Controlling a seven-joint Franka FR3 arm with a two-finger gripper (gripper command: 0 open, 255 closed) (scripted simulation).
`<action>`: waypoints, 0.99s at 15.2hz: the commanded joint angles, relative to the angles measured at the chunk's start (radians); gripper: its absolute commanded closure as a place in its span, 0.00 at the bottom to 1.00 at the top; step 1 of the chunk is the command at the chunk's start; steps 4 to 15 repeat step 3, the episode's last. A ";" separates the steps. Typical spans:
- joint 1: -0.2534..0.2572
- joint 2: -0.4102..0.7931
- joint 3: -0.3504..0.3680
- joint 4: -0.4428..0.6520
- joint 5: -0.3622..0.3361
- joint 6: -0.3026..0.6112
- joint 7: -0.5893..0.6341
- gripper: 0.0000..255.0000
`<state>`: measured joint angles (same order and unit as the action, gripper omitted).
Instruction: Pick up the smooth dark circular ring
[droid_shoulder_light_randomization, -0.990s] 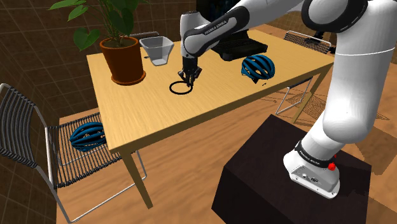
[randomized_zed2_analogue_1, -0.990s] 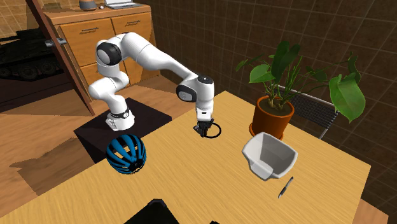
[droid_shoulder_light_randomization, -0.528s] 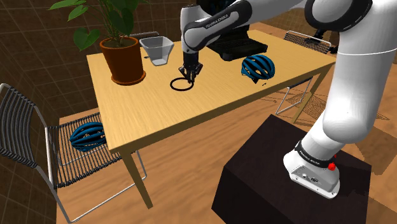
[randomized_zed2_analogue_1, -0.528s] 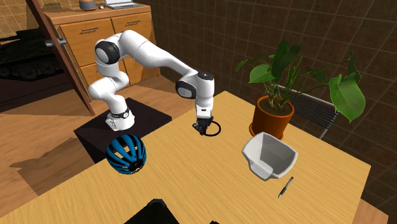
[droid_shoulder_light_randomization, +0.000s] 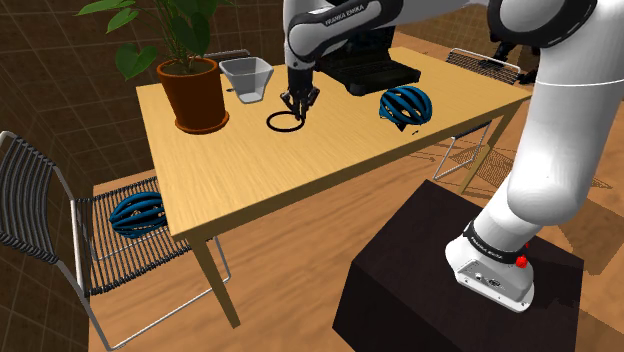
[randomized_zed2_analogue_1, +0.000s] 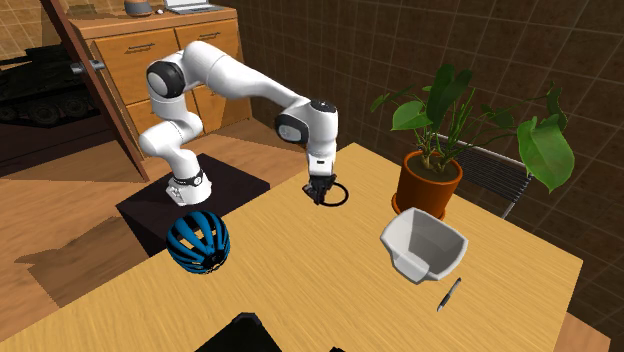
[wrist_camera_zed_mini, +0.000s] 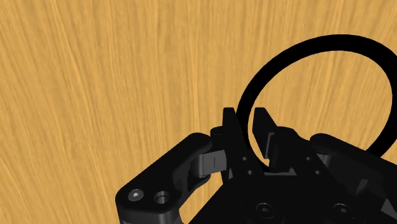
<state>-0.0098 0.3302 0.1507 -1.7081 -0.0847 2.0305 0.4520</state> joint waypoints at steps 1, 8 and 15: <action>0.001 -0.013 0.002 0.009 0.003 -0.023 0.000 1.00; 0.001 -0.014 0.002 0.011 0.003 -0.025 0.000 1.00; 0.001 -0.014 0.002 0.011 0.003 -0.025 0.000 1.00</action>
